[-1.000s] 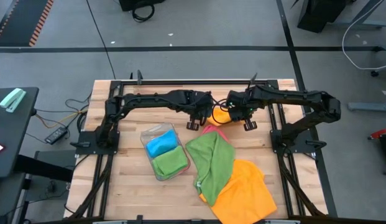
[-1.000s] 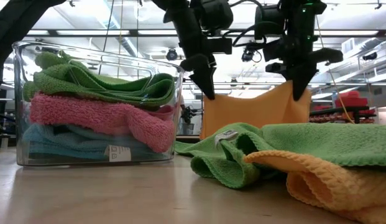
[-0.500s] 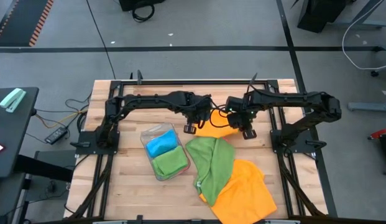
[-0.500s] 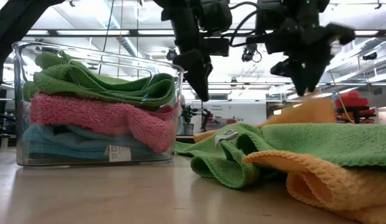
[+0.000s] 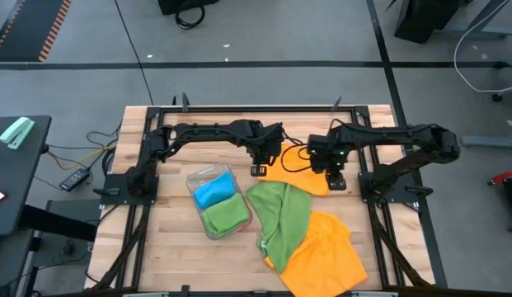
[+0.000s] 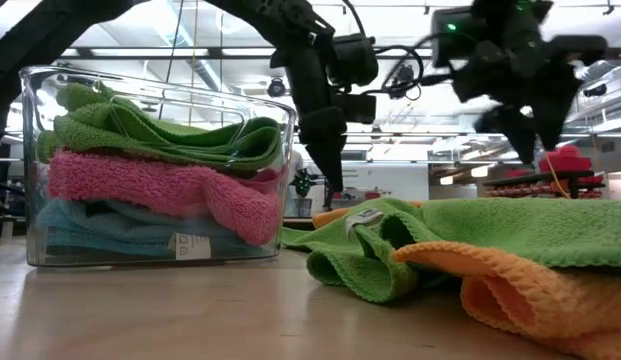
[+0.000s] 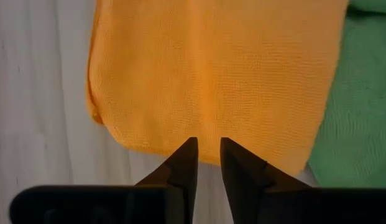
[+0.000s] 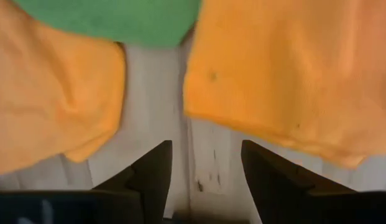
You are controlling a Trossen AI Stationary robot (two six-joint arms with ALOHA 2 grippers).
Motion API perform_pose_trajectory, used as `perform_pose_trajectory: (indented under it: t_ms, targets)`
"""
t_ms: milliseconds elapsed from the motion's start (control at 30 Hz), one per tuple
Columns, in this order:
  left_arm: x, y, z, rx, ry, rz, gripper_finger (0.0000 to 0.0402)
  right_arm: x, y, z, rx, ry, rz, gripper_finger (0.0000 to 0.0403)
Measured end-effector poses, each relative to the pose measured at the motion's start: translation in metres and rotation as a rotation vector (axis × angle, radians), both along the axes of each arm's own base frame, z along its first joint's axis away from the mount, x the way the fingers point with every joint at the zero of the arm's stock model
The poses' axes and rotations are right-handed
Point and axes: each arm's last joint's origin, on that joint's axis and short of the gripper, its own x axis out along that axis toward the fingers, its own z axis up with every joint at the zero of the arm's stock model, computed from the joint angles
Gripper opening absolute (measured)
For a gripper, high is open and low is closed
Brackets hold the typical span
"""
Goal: Fold microfiber towels
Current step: Fold the left yellow towel
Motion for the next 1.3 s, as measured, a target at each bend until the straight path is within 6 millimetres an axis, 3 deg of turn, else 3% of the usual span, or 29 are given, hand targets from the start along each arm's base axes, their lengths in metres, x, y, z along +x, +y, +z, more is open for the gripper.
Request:
perform_pose_trajectory:
  t_ms: [233, 433, 567, 700, 800, 967, 1300]
  targets:
    - [0.003, 0.001, 0.001, -0.007, -0.037, 0.032, 0.0058, -0.033, 0.007, -0.015, 0.008, -0.111, -0.177, 0.0194]
    - [0.005, -0.007, 0.002, -0.076, -0.049, 0.028, 0.0056, -0.045, 0.003, -0.018, -0.031, -0.182, -0.381, 0.0193]
    - [0.001, -0.009, 0.006, -0.106, -0.023, 0.063, 0.0053, -0.047, -0.01, -0.019, -0.006, -0.148, -0.637, 0.0193]
    - [-0.007, -0.009, 0.025, -0.109, -0.043, 0.085, 0.0041, -0.05, -0.026, -0.022, 0.034, -0.095, -0.91, 0.0193]
    - [-0.014, -0.008, 0.045, -0.093, -0.09, 0.069, 0.0027, -0.052, -0.039, -0.026, 0.025, -0.074, -1.021, 0.0193]
    - [-0.024, -0.012, 0.062, -0.081, -0.119, 0.049, 0.0008, -0.054, -0.059, -0.034, -0.031, -0.033, -1.172, 0.0193]
    - [-0.033, -0.056, 0.034, -0.125, -0.021, 0.017, 0.0023, -0.052, -0.087, -0.06, -0.024, 0.087, -1.258, 0.0193]
